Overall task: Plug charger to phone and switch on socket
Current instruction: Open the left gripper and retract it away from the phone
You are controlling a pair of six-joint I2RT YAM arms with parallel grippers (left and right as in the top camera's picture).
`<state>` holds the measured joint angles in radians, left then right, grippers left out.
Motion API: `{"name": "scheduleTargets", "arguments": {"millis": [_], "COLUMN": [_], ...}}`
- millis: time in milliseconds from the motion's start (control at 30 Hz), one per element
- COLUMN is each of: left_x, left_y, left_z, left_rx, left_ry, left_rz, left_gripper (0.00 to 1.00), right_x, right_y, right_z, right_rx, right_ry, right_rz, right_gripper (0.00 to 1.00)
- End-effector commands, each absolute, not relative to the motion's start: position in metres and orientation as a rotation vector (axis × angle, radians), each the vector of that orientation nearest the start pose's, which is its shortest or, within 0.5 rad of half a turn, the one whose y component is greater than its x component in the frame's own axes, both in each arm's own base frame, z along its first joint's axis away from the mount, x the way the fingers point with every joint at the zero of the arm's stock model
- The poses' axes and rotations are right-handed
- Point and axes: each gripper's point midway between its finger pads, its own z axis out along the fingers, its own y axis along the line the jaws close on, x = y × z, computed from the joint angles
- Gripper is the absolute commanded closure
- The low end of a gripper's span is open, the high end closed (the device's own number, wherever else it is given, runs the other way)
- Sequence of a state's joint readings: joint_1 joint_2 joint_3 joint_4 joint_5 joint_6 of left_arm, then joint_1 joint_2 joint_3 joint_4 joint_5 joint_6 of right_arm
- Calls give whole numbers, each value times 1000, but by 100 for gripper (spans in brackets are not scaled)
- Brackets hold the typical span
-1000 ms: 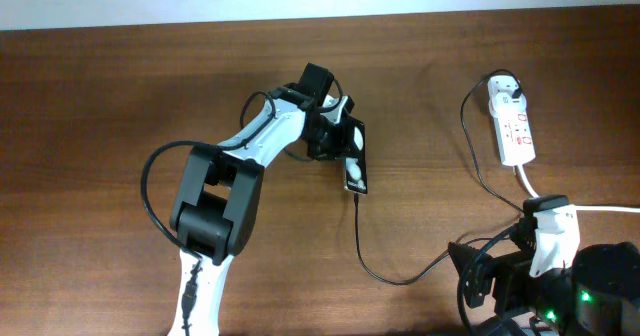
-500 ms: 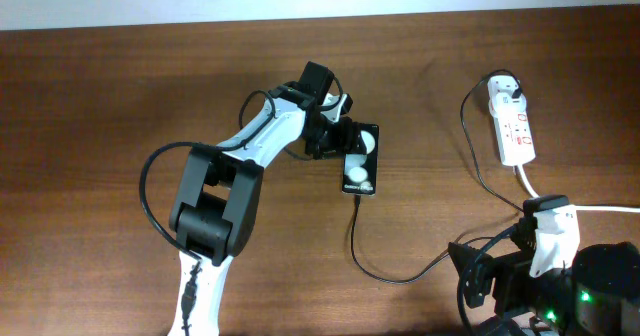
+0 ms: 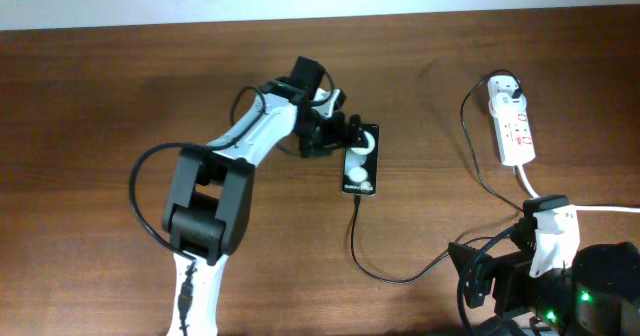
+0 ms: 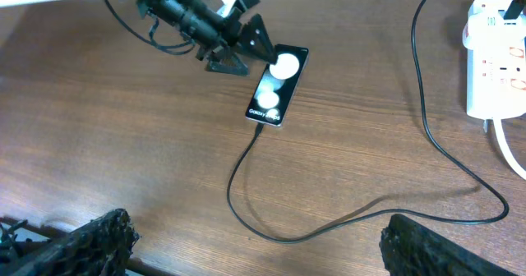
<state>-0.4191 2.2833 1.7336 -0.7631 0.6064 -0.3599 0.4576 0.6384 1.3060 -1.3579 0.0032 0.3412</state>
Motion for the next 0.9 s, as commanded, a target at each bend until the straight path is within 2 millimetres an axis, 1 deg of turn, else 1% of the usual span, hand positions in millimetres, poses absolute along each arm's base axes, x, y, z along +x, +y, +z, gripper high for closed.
{"name": "scheduleTargets", "arguments": {"millis": [0, 67, 100, 167, 200, 300, 333, 367, 433, 467, 533, 600, 667, 767, 800, 833, 867], "left_x": [414, 414, 412, 404, 401, 386, 378, 369, 356, 350, 338, 326, 312, 301, 296, 287, 278], "left_y": [-256, -237, -231, -201, -193, -133, -114, -91, -57, -46, -29, -19, -18, -16, -11, -5, -2], "left_z": [40, 53, 57, 73, 78, 88, 89, 91, 98, 104, 118, 130, 147, 171, 183, 200, 212], "left_rx": [112, 50, 36, -62, -61, -187, -227, -259, -295, -305, -301, -296, -297, -295, -297, -296, -296], "left_ry": [2977, 2990, 2997, 3042, 3049, 3137, 3174, 3210, 3240, 3244, 3244, 3255, 3255, 3205, 3169, 3124, 3096], "left_rz": [-966, -956, -951, -926, -918, -653, -532, -375, -136, -60, 87, 170, 170, 158, 190, 225, 228], "left_gripper": [1, 1, 1, 1, 1, 1, 0, 1, 1, 0, 1, 1, 1, 1, 1, 1, 1], "right_x": [138, 138, 138, 138, 138, 138, 138, 138, 138, 139, 139, 139, 139, 139, 139, 139, 139], "right_y": [65, 65, 65, 65, 65, 65, 65, 65, 65, 65, 65, 65, 65, 65, 65, 65, 65], "right_z": [316, 316, 316, 316, 316, 316, 316, 316, 316, 317, 317, 317, 317, 317, 317, 317, 317], "right_rx": [-114, -114, -114, -114, -114, -114, -114, -114, -114, -114, -114, -114, -114, -114, -114, -114, -114], "right_ry": [2279, 2279, 2279, 2279, 2279, 2279, 2279, 2279, 2279, 2275, 2275, 2275, 2275, 2275, 2275, 2275, 2275], "right_rz": [410, 410, 410, 410, 410, 410, 410, 410, 410, 412, 412, 412, 412, 412, 412, 412, 412], "right_gripper": [1, 1, 1, 1, 1, 1, 1, 1, 1, 1, 1, 1, 1, 1, 1, 1, 1]}}
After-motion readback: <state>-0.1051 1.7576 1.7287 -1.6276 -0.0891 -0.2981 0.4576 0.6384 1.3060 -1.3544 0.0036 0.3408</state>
